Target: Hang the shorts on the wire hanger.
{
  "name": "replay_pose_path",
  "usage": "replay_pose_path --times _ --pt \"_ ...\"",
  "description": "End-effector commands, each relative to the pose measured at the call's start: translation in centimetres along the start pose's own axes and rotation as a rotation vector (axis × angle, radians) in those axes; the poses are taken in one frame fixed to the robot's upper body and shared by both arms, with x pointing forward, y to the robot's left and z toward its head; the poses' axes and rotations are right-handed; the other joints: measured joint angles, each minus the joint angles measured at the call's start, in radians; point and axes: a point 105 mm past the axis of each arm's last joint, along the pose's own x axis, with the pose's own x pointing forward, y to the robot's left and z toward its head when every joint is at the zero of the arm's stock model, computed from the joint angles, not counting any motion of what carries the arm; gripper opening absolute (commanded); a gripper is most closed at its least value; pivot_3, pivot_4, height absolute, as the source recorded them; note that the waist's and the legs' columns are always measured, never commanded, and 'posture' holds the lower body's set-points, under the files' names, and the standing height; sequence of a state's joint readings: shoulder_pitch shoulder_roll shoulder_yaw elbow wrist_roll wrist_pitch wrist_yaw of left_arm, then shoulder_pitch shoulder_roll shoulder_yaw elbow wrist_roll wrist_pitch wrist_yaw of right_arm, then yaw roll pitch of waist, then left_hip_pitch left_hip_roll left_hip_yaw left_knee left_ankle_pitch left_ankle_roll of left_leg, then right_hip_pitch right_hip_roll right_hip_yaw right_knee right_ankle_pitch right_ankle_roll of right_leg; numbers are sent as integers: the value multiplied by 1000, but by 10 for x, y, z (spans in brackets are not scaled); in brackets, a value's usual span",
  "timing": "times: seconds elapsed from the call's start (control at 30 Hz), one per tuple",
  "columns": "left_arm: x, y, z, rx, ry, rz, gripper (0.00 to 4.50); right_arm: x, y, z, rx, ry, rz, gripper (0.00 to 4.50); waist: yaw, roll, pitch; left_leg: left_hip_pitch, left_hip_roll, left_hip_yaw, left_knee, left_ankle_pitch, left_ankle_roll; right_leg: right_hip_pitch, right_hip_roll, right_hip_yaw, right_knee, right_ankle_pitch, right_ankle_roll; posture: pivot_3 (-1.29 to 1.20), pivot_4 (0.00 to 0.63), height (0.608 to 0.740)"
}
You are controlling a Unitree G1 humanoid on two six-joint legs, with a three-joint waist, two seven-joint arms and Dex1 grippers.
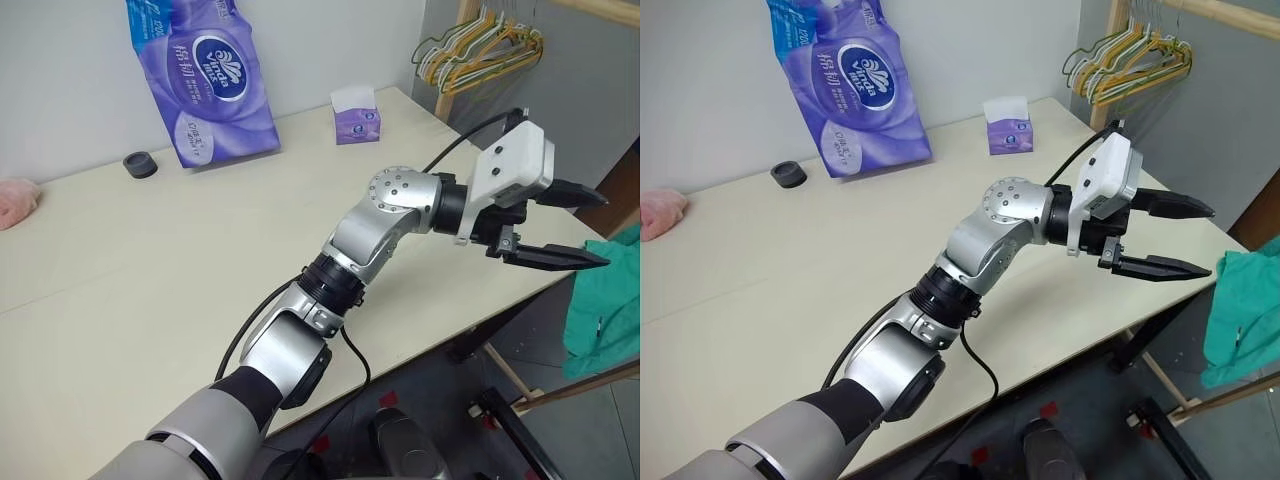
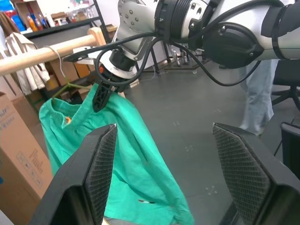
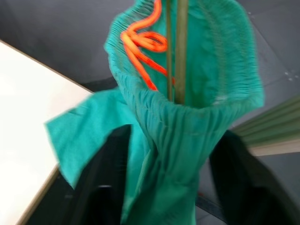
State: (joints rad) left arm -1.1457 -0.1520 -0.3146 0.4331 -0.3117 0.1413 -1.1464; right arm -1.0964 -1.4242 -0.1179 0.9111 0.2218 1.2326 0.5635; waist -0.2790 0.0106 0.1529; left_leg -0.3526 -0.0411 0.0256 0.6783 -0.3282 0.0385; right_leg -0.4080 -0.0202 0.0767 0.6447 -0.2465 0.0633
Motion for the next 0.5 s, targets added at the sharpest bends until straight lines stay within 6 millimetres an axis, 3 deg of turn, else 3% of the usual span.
replay_pose_path --times 0.03,0.07,0.23,0.3,0.37,0.5 --pt "22 -7 22 45 -81 -55 3439 -19 -4 14 14 -67 -9 4173 0 0 0 0 0 0 0 0 0 0 0 0 0 0 0 -364 132 740" --pt "22 -7 22 47 -80 -56 3439 -22 -5 17 0 -83 -22 4452 -1 0 0 0 0 0 0 0 0 0 0 0 0 0 0 -364 132 740" --pt "23 -5 22 52 -81 -49 3439 -44 -2 41 -60 -221 -96 4452 -3 1 0 0 0 0 0 0 0 0 0 1 0 0 0 -367 128 740" --pt "23 -5 22 54 -81 -48 3439 -55 4 52 -166 -301 -142 4452 -5 1 -1 0 0 1 0 0 0 -1 0 1 1 0 1 -372 125 740" --pt "22 -4 20 55 -75 -46 3439 -66 19 57 -224 -359 -142 4452 -8 2 -1 0 0 1 0 0 0 -1 0 1 1 0 1 -372 123 740" --pt "15 -1 13 63 -42 -18 3439 -85 70 55 -329 -475 -65 4452 -25 1 -1 0 0 2 0 0 0 -1 0 3 1 0 2 -367 120 740"
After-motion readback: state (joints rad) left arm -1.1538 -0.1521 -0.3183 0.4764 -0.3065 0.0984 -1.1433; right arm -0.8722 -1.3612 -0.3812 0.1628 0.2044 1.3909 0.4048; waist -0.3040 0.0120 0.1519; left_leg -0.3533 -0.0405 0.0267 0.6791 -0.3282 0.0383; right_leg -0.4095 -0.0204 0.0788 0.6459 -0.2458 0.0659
